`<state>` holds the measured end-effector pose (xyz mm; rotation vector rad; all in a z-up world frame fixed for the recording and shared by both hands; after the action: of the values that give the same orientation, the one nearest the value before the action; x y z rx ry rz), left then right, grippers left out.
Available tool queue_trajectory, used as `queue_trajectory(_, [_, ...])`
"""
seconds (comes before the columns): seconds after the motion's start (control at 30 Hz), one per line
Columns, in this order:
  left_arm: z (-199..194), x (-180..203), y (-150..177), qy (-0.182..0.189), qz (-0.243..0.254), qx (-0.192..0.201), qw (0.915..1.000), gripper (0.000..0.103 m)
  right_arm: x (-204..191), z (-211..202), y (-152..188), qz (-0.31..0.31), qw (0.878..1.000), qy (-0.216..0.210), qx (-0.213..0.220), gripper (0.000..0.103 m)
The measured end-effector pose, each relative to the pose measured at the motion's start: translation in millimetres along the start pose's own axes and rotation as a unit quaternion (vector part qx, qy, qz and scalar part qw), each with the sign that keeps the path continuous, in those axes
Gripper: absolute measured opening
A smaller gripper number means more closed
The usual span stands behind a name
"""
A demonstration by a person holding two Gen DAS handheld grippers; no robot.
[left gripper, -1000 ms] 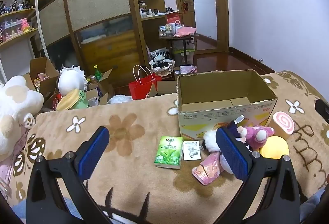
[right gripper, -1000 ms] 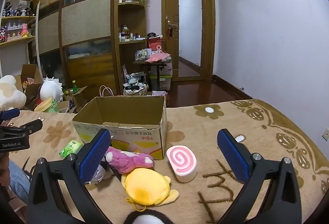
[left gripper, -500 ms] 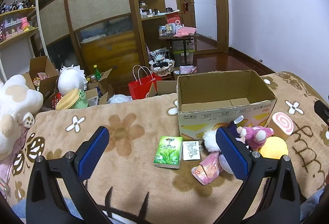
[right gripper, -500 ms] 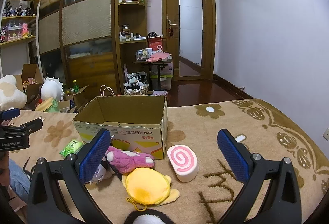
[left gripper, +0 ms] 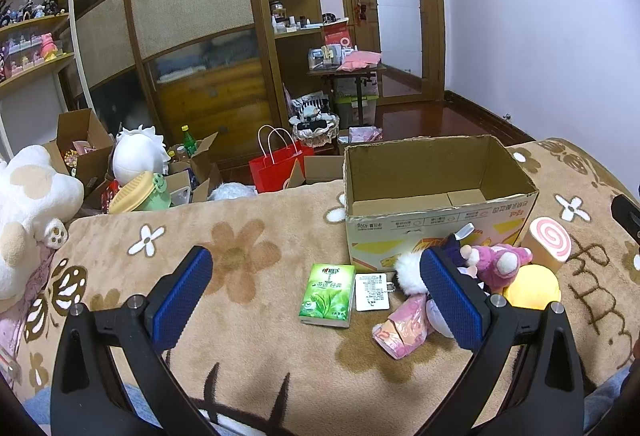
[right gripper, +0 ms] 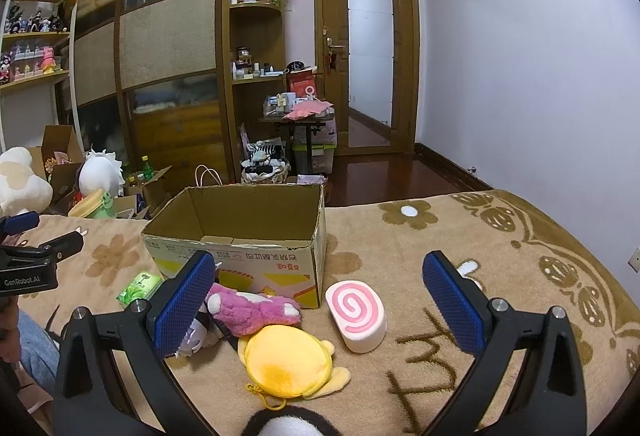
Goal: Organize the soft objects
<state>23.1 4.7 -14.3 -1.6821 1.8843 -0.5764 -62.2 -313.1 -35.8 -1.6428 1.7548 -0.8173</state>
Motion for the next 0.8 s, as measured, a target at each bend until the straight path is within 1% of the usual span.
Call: queue_trajectory(0.8, [0.3, -0.3, -0.3, 0.0, -0.001, 0.0, 1.0, 0.102, 1.5, 0.2, 0.4, 0.0, 1.0, -0.003, -0.003, 0.103])
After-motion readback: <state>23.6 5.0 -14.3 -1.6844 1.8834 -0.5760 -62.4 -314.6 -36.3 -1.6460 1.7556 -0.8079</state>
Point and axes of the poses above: each gripper's, at about its wrist camera, not at the fingertips, and z roughly the way its jaws point, x to its right, y to its underside, the point moved 3 cm from there along z, roughly the way its jaws point, and after that the axes turned 15 degrees about -x, right-handed, at the moved point
